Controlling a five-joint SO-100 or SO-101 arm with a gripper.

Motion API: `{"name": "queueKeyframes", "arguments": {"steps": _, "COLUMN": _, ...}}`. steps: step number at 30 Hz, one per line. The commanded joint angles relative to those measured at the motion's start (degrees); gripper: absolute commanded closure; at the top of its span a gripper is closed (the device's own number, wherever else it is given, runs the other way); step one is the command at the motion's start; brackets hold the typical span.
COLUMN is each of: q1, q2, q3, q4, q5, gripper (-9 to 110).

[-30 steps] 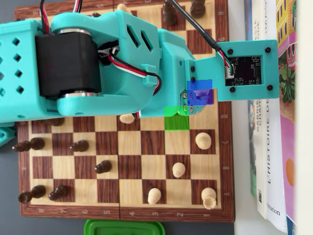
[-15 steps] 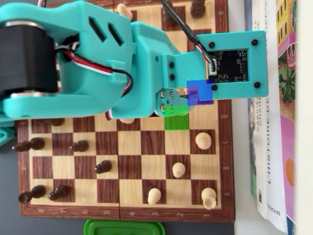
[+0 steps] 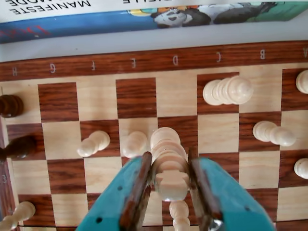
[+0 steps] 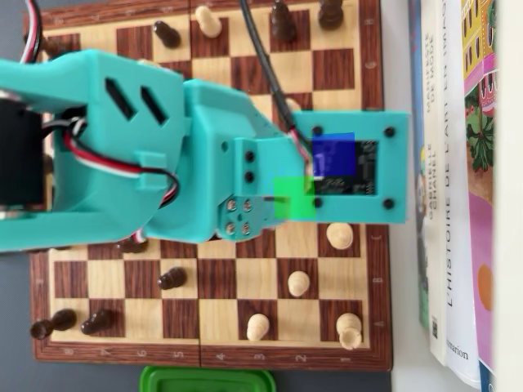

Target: Play chess

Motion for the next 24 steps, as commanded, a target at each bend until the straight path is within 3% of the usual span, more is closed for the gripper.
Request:
{"name": "queueKeyframes", "arguments": {"steps": 1, "q1": 1.0, "q2": 4.0, "q3": 0.7, "q4": -0.5, "q5": -0.4, "gripper": 92}}
{"name": "queueKeyframes", "arguments": {"steps": 24, "q1": 1.8, "q2": -0.9, "q3": 2.0, "q4": -3.3, "q5": -1.8, "gripper": 92}}
